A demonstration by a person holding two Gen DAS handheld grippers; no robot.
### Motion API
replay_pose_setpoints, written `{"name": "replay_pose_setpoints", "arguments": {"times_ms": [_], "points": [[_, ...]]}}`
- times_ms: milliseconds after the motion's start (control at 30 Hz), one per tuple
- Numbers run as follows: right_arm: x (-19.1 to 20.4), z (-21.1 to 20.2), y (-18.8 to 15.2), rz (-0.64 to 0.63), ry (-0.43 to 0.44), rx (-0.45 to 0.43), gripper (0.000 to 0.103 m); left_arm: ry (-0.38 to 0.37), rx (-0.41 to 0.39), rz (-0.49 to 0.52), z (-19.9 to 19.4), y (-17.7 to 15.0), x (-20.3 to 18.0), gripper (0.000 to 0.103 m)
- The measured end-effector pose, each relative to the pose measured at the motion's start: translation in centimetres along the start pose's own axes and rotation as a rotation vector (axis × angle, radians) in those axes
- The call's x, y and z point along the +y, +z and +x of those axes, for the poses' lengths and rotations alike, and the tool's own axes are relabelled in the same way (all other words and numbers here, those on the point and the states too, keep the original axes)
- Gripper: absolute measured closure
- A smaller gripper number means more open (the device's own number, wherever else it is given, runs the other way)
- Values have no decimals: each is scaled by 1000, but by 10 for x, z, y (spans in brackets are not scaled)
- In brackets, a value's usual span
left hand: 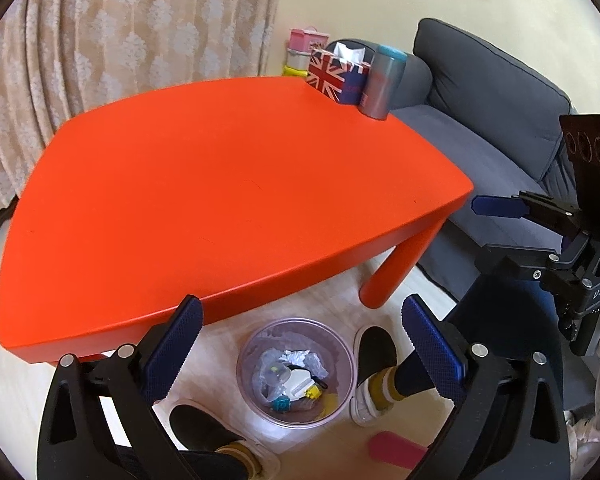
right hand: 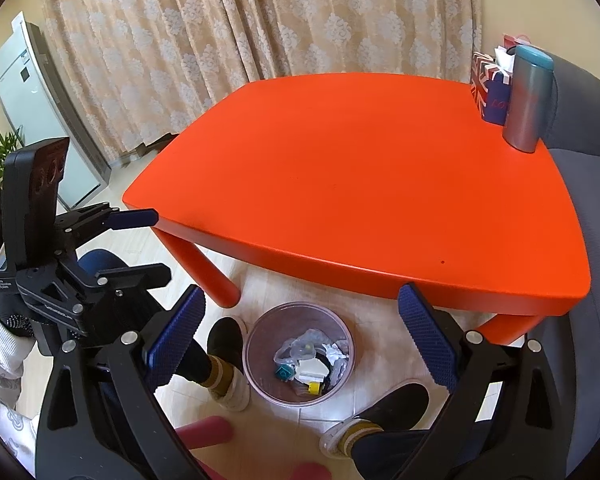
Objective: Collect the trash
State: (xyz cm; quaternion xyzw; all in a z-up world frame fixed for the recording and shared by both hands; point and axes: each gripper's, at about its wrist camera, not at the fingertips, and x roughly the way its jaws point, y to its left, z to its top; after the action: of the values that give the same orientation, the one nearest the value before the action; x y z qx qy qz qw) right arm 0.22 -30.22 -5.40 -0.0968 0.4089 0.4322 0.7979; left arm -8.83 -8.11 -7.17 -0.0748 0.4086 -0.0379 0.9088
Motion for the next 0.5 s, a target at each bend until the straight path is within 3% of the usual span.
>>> {"name": "replay_pose_setpoints", "arguments": {"times_ms": [500], "points": [[0,-13,51,-24,-62,-39,4,83,-52,-35,-30,38,32,7]]}}
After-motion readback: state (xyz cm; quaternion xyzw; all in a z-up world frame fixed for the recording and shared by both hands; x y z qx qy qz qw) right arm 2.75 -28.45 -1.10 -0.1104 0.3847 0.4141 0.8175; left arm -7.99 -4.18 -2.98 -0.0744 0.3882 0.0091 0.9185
